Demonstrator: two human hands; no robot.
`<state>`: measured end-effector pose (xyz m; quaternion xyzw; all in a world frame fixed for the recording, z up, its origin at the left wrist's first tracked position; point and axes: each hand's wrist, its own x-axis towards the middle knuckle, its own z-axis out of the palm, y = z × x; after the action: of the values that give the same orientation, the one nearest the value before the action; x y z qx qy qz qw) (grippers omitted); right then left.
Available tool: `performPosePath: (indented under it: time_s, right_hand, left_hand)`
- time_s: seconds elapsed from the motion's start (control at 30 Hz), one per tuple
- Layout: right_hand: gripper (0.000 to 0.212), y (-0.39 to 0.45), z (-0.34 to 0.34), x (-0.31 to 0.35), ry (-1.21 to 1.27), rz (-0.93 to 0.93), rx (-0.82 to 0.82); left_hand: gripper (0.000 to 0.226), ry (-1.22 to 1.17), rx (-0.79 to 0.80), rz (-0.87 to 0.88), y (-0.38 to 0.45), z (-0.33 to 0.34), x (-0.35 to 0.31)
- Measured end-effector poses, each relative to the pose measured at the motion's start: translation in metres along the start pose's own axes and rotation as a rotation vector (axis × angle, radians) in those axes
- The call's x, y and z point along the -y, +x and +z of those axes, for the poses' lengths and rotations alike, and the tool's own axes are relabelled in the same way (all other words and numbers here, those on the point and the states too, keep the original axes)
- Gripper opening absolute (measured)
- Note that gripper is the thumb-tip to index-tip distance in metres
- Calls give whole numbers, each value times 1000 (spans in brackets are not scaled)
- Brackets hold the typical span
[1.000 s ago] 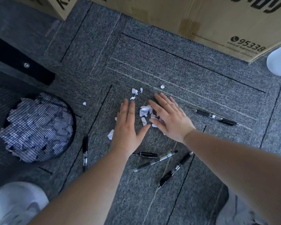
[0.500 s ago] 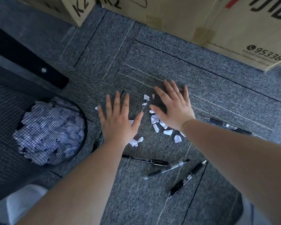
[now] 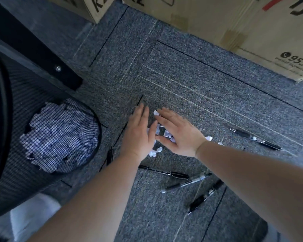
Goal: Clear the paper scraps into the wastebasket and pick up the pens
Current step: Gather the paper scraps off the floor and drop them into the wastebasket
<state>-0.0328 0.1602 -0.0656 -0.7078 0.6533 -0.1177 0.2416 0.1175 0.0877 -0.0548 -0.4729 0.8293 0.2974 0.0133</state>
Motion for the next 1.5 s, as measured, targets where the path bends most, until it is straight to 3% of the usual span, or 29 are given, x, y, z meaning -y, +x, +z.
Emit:
performPosePath:
  time_s: [0.13,0.27,0.5,0.63,0.77,0.97,1.07,1.13,1.23,1.37,1.5]
  right_hand:
    - [54,-5,-11,-14,-18,29,-95]
    - [61,-8,-27,-30,-75,46,-73]
    - [79,-83,-30,-61,-201,-1,123]
    - [80,-92,-16,-61,-304,-17,149]
    - [75,-76,-7,-46,-324,16,71]
    - [83,-26,-5,-32,-258,-29,-31]
    - [92,-23,-5,-34,-246,-41,-65]
    - [97,-24,-4,-35,-276,-55,-52]
    - [99,-22,-4,-37,-316,-90,-15]
    - [85,-23,-2,-36,-318,-121,-38]
    - [49,-30,9,-39,-367,-226,-200]
  left_hand:
    - [66,-32,56,135,-15,4,-5]
    - [95,179,178,285,-23,7,1]
    - [119,381,158,303,-9,9,10]
    - [116,402,158,375,-1,13,1]
    - [102,349,81,421,3,26,-13]
    - [78,146,-66,341,11,29,-19]
    - [76,70,-69,331,10,23,-18]
    - [79,106,-29,371,7,17,-15]
    - [94,343,88,473,-3,12,-2]
    - [93,471,81,495,-7,18,8]
    - [61,442,-115,605,-10,24,15]
